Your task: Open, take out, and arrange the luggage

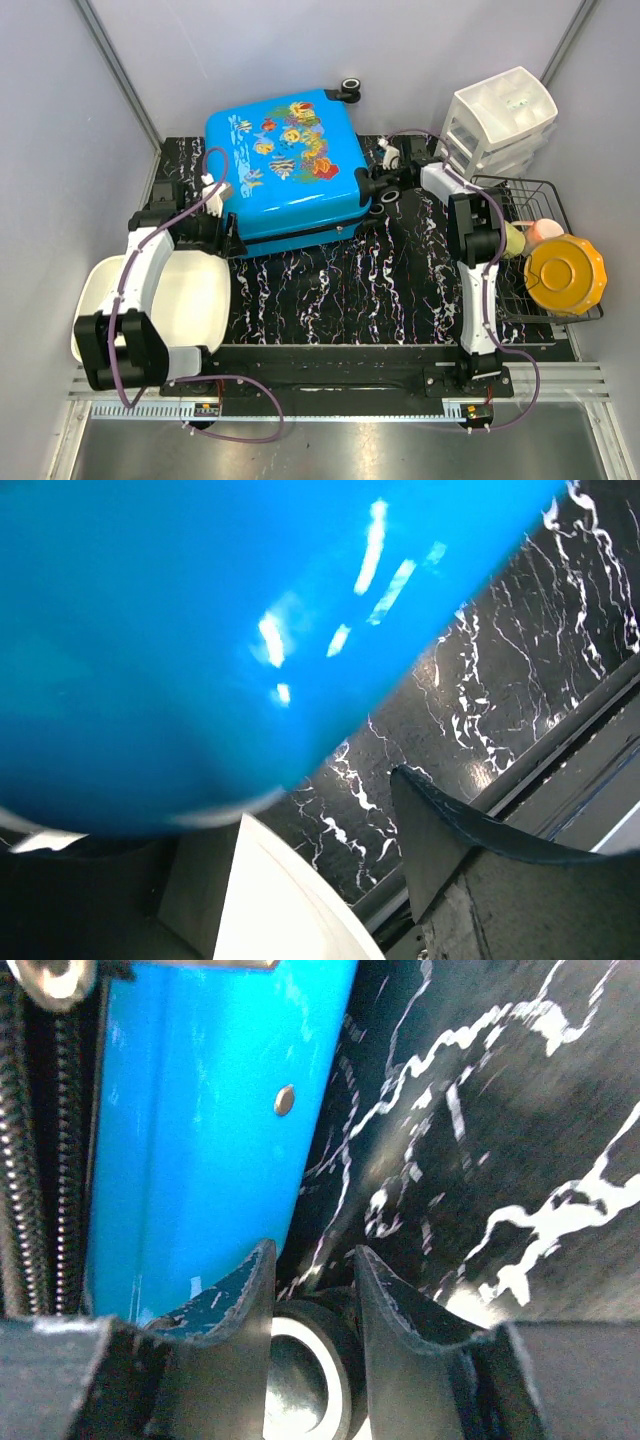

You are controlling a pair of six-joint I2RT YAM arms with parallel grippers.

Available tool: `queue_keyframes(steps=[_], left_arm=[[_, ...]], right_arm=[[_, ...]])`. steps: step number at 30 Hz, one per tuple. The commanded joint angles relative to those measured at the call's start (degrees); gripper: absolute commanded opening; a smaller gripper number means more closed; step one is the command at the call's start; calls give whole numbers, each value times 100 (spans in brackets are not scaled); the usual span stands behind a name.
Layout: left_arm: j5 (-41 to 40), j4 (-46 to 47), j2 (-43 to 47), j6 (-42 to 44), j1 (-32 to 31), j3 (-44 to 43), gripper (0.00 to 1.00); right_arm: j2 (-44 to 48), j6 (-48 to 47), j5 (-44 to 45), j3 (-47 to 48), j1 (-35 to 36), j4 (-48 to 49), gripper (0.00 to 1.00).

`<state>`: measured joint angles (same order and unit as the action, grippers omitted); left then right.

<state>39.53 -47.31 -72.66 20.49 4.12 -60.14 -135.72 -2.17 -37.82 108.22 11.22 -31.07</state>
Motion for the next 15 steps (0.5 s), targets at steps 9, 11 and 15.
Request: queue_keyframes(steps=[9, 11, 15], left_arm=[[-806, 1997, -1969, -1424, 282, -1684, 68], [-763, 2050, -2207, -1557, 300, -2035, 70], [-736, 2050, -2805, -1924, 387, -2651, 73]], right_arm=[[1715, 824, -858, -2947, 880, 750, 31], [1873, 1007, -823, -3166, 1091, 1205, 32], [2093, 1316, -718, -3369, 1592, 2015, 33]])
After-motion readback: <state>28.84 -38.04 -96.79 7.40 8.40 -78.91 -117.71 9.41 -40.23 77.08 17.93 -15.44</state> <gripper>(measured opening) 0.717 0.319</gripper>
